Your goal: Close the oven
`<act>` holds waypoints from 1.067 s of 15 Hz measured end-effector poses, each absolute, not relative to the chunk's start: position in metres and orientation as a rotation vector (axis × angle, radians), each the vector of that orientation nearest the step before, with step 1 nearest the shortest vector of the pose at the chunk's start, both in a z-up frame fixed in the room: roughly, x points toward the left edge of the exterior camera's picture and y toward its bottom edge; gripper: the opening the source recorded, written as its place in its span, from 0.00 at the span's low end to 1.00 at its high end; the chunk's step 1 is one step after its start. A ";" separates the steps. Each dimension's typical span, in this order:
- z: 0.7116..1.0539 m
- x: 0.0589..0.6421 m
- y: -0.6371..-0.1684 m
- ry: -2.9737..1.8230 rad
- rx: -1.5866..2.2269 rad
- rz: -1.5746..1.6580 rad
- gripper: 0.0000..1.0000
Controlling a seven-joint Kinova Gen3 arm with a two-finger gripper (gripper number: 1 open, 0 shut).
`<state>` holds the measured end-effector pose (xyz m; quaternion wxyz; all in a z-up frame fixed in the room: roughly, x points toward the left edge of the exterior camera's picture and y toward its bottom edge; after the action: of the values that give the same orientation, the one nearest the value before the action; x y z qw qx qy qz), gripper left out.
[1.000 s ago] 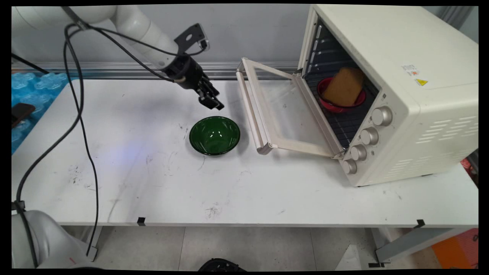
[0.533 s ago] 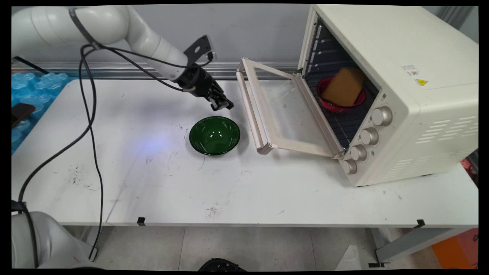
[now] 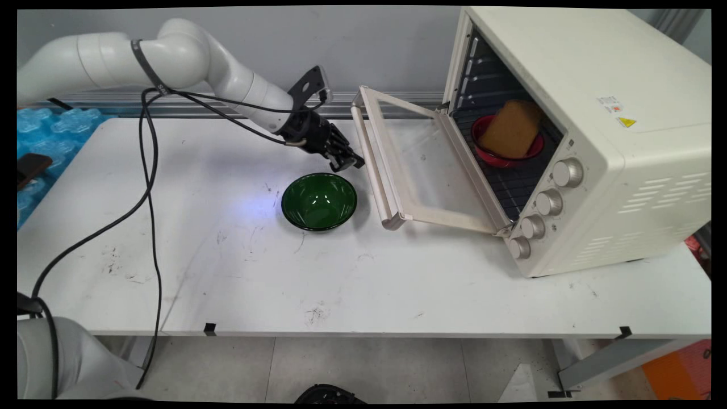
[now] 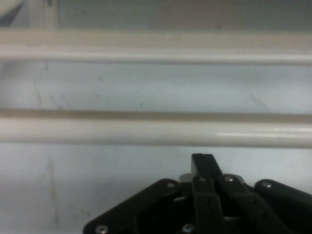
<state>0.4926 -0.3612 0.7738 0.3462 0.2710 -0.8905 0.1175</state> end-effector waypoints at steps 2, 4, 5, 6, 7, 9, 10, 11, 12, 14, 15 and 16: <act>0.771 0.490 -0.364 -2.291 0.691 0.305 0.00; 0.769 0.489 -0.367 -2.273 0.678 0.304 0.00; 0.769 0.488 -0.368 -2.265 0.671 0.304 0.00; 0.770 0.487 -0.369 -2.258 0.665 0.303 0.00; 0.770 0.488 -0.369 -2.253 0.660 0.302 0.00; 0.771 0.488 -0.370 -2.245 0.651 0.302 0.00; 0.773 0.488 -0.371 -2.240 0.644 0.302 0.00; 0.774 0.489 -0.371 -2.236 0.638 0.302 0.00; 0.776 0.489 -0.372 -2.233 0.632 0.303 0.00; 0.779 0.490 -0.373 -2.227 0.624 0.306 0.00; 0.782 0.489 -0.374 -2.223 0.617 0.307 0.00; 0.784 0.489 -0.374 -2.220 0.613 0.308 0.00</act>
<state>0.4889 -0.3743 0.7839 0.3975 0.2420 -0.8767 0.1217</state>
